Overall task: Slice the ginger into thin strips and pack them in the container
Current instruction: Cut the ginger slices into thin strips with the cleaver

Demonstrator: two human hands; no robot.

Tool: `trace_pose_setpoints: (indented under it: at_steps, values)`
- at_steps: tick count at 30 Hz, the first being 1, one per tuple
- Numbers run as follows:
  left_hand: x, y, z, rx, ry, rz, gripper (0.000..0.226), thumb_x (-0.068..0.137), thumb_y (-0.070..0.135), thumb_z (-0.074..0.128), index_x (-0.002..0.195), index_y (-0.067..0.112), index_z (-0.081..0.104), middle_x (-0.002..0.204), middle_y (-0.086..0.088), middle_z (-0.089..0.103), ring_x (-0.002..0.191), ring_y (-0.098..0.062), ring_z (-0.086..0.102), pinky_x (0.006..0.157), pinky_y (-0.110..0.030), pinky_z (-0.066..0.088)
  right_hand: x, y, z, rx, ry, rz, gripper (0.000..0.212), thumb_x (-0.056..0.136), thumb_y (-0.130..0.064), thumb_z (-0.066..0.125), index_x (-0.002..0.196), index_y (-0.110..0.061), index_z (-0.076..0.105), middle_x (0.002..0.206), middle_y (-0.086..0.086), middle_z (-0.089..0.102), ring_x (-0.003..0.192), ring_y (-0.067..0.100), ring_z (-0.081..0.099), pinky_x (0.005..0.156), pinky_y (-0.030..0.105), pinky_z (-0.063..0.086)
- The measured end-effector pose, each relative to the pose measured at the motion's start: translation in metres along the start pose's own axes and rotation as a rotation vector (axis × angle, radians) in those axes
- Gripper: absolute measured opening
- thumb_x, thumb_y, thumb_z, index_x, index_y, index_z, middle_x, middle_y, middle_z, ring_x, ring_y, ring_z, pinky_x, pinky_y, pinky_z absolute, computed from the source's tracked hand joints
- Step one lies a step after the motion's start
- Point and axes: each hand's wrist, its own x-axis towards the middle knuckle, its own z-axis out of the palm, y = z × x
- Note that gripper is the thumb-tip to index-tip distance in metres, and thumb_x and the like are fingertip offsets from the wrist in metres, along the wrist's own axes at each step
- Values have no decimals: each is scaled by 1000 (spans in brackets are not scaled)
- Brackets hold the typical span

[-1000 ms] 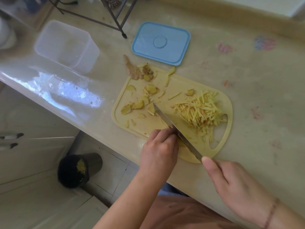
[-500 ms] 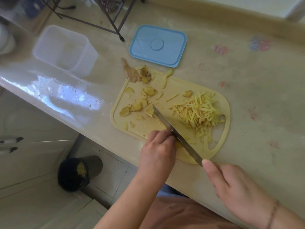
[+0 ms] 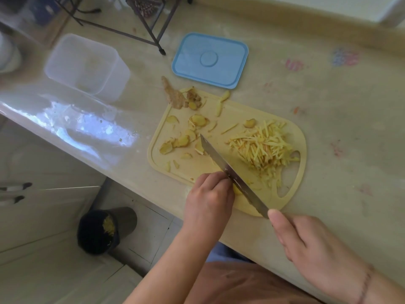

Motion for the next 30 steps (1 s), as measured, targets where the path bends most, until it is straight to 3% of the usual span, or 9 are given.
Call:
trace_pose_setpoints:
  at_steps: [6,11,17,24,30]
  values:
    - [0,1,0,12,-27,17,5,75,4,73,75,9,75,87,-1,72,77,-23,65,64,-29,51,-9,5,-2,-45,5,-1,72,80,-76,13,55,-14,40,50,-4,53,47,11,49,55,29,40]
    - [0,1,-1,7,-30,13,7,74,3,75,78,9,76,89,0,73,80,-23,63,67,-29,51,2,10,9,-104,37,-37,72,81,-78,10,52,-18,38,64,-8,59,52,13,53,48,23,33]
    - [0,2,-3,6,-40,23,6,76,3,73,77,9,75,87,-1,72,81,-24,64,70,-28,49,-7,5,-2,-10,2,9,73,77,-78,13,54,-14,38,47,-3,49,45,10,46,52,27,37]
    - [-1,2,-1,38,-54,7,6,75,7,71,76,9,76,90,-1,73,78,-24,66,67,-28,49,-3,6,6,-45,10,23,75,77,-79,10,53,-13,38,49,3,49,45,13,47,52,30,37]
    - [-1,2,-3,38,-49,-7,17,82,14,61,78,12,77,89,0,72,75,-22,63,66,-25,47,0,-1,6,-26,18,5,66,86,-67,17,52,-15,38,44,-2,48,47,13,48,57,35,39]
